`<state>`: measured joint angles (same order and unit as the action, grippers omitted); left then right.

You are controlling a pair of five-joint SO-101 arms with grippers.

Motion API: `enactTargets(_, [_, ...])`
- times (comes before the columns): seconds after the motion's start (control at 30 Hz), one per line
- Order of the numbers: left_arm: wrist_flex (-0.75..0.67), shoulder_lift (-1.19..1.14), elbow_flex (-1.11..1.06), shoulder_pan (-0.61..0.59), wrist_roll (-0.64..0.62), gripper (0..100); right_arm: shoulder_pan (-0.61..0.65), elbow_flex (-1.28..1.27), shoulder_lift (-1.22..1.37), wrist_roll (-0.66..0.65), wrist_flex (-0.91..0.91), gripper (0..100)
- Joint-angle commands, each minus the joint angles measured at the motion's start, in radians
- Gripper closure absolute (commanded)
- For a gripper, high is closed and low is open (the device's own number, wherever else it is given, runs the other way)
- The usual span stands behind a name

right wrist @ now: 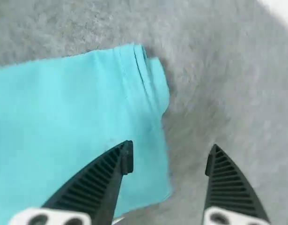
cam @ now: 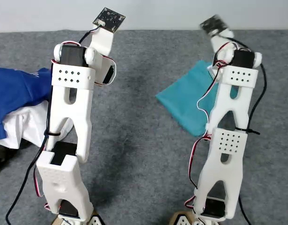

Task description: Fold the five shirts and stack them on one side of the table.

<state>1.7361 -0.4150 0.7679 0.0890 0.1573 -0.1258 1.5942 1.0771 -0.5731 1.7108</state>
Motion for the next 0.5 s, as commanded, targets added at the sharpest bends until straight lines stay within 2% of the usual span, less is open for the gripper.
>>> enactTargets(0.0, [0.018,0.072,0.002,-0.006,0.008,98,0.024,0.091,-0.022,0.301,0.088,73.9])
enactTargets(0.13, [0.018,0.069,0.002,-0.003,0.008,98,0.03,0.086,-0.036,0.623,0.087,73.9])
enactTargets(0.3, [0.018,0.069,0.002,-0.008,0.008,98,0.031,0.025,-0.111,0.721,0.088,73.9])
enactTargets(0.47, [0.018,0.069,0.002,-0.008,0.008,98,0.042,-0.216,-0.26,0.827,0.088,73.8])
